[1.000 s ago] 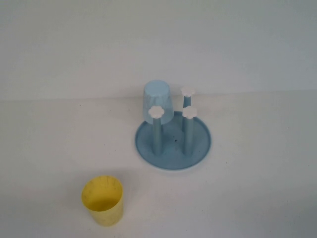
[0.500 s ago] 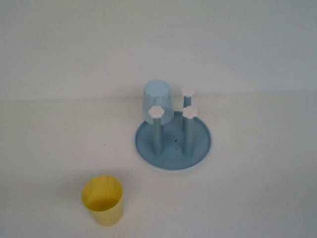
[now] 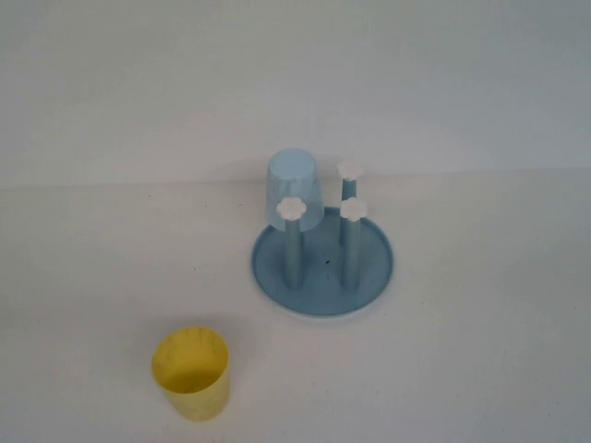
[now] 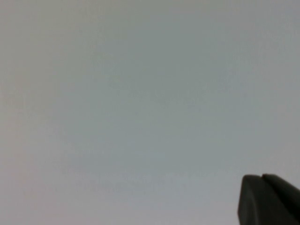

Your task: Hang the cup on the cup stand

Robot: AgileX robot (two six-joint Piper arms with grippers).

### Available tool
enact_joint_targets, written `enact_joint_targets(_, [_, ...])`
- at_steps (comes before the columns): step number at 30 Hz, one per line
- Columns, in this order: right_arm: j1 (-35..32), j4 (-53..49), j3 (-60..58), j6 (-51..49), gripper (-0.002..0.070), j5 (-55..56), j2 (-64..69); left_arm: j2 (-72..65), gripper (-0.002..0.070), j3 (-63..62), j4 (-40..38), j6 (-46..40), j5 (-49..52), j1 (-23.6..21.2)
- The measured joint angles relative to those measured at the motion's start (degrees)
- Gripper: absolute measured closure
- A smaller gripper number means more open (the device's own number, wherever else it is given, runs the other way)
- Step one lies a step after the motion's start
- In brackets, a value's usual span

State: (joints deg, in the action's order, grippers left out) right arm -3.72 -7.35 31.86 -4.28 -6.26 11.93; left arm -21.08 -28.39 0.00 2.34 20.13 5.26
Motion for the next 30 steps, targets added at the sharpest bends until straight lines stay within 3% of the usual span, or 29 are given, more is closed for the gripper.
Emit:
enact_joint_targets(10, [2.4,2.3,-0.8,-0.3,0.0678,-11.0,1.0,-1.6,0.0674,-2.7,-7.8,1.4,1.3,0.0])
enact_joint_targets(16, [6.8,3.1,-1.4,1.3,0.0678,-27.0,3.0,-2.3,0.0674,-2.7,-11.5,-0.5,8.6,0.0])
enact_joint_targets(27, [10.6,5.7,-1.4,2.2,0.0678,-34.1,16.6,-16.9,0.0674,-8.2,-12.0,-13.0,26.2,0.0])
enact_joint_targets(30, [10.6,7.7,-1.4,3.9,0.0678,-35.4,20.9,-21.3,0.0673,-11.2,-14.0,-20.1,28.4,0.0])
